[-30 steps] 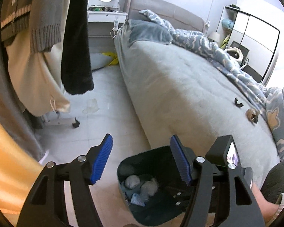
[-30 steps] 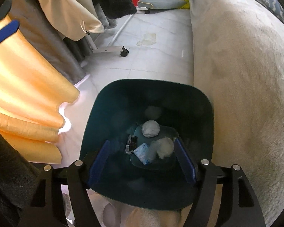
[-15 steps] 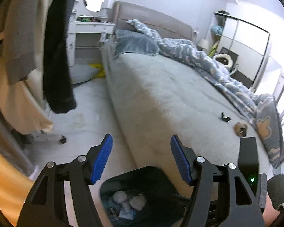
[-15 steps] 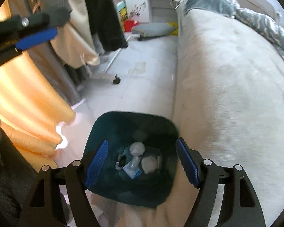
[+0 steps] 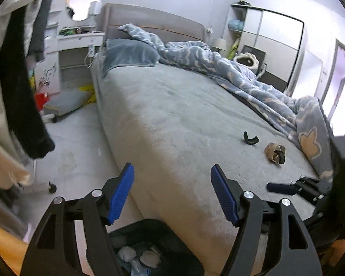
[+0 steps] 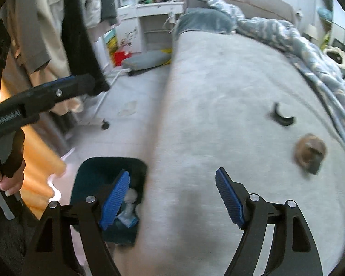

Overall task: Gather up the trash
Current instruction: 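Move both tools over the bed toward the black plastic piece and brown tape roll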

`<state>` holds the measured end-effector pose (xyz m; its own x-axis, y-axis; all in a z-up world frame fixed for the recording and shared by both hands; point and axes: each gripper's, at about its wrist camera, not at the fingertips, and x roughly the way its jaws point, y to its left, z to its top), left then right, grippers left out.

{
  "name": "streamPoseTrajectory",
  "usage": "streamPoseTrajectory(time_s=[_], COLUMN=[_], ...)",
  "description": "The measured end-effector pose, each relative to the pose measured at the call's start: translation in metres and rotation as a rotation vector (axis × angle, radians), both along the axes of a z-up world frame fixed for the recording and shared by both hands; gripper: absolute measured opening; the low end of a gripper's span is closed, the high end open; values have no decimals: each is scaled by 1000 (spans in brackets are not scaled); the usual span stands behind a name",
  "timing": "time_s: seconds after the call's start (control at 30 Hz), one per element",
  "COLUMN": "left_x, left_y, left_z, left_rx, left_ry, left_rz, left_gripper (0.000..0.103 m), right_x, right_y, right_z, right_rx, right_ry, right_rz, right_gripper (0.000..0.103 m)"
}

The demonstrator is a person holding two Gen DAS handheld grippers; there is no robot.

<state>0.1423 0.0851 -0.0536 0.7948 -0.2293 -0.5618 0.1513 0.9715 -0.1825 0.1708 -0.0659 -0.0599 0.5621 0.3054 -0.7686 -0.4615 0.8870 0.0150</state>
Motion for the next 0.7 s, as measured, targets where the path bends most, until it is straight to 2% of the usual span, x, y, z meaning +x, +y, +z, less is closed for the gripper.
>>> streamPoseTrajectory(time_s=[0.17, 0.4, 0.7], left_x=[18, 37, 60], left_y=[-19, -56, -89], left_z=[-7, -9, -15], left_rx=[-47, -52, -112], left_ry=[30, 34, 83], left_rz=[-24, -80, -115], left_gripper=[75, 76, 77], right_x=[10, 19, 39], right_y=[-32, -79, -114], right_z=[9, 17, 10], right_rx=[-16, -40, -95], right_ry=[-32, -98, -95], right_rz=[-49, -159, -179], right_gripper=[79, 83, 84])
